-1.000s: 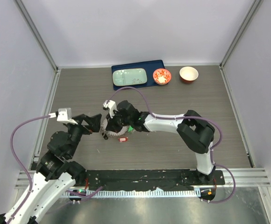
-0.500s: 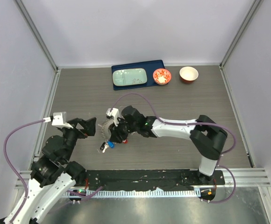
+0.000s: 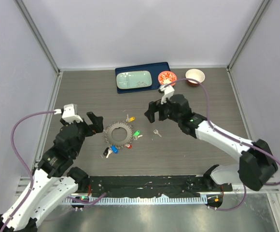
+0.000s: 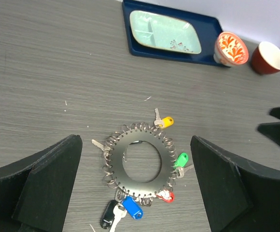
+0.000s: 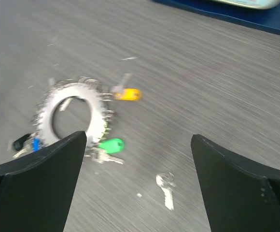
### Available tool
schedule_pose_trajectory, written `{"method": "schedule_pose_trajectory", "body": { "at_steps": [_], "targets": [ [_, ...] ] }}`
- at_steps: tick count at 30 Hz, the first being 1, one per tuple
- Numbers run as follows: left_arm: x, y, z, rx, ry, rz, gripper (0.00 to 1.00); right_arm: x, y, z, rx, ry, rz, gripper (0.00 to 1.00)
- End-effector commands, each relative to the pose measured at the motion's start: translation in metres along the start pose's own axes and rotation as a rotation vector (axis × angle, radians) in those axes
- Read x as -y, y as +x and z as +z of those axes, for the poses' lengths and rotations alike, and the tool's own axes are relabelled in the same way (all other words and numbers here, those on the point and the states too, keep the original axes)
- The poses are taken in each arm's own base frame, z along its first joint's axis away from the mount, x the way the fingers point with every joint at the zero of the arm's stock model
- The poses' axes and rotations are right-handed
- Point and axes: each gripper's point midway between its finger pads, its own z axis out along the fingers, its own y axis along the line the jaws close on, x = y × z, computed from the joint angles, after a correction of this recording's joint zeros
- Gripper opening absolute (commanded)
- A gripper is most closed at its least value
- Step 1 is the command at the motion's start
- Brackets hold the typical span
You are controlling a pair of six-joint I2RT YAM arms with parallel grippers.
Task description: Put the keys on the keyring
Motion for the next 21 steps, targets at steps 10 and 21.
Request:
{"method": "schedule_pose_trajectory", "body": {
  "at_steps": [10, 21],
  "targets": [
    [-0.005, -0.016, 0.043, -0.128, -0.016, -0.066, 1.0, 0.125, -0.042, -0.194, 0.391, 0.724, 0.168, 1.0],
    [-0.022, -0.103, -0.05, 0.495, 0.052, -0.057, 1.0, 0.118, -0.054, -0.263, 0.62, 0.753, 0.205, 0.99]
  ]
}}
